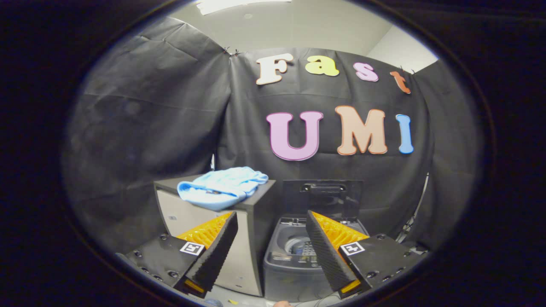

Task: Put the clothes into the washing machine and then close the washing machine lid.

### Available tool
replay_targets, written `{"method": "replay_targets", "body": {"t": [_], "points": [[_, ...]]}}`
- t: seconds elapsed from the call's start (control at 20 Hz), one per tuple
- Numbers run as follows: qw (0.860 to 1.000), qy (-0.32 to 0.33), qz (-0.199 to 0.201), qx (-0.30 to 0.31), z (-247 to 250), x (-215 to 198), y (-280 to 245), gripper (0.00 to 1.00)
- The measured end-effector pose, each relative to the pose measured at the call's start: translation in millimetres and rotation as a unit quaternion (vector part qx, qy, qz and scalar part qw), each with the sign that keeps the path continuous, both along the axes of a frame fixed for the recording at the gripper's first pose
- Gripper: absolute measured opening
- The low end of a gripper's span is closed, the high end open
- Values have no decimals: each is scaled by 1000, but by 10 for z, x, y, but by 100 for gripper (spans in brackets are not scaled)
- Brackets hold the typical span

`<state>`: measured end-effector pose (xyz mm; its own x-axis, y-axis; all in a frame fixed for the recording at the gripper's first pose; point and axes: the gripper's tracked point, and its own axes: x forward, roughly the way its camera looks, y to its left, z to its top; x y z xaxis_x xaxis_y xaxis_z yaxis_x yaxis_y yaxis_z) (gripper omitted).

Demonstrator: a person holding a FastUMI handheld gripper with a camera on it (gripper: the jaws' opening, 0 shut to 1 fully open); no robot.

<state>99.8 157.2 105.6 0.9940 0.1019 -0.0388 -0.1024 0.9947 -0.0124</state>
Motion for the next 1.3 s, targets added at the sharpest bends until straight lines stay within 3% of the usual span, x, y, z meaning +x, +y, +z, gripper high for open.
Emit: {"method": "replay_targets", "body": {"t": [0.25, 0.4, 0.65, 0.85, 1.1, 1.25, 1.3], "points": [[998, 21, 52, 17, 373, 634, 703, 99], [997, 37, 59, 16, 537, 1190, 1050, 99], [996, 74, 54, 2, 476, 2168, 1499, 99], [992, 125, 7, -15, 90, 2708, 1517, 100], [976, 216, -5, 0, -385, 2957, 1589, 100], [953, 304, 10, 5, -724, 2918, 1661, 99], [950, 311, 15, 6, -743, 2918, 1662, 98]]}}
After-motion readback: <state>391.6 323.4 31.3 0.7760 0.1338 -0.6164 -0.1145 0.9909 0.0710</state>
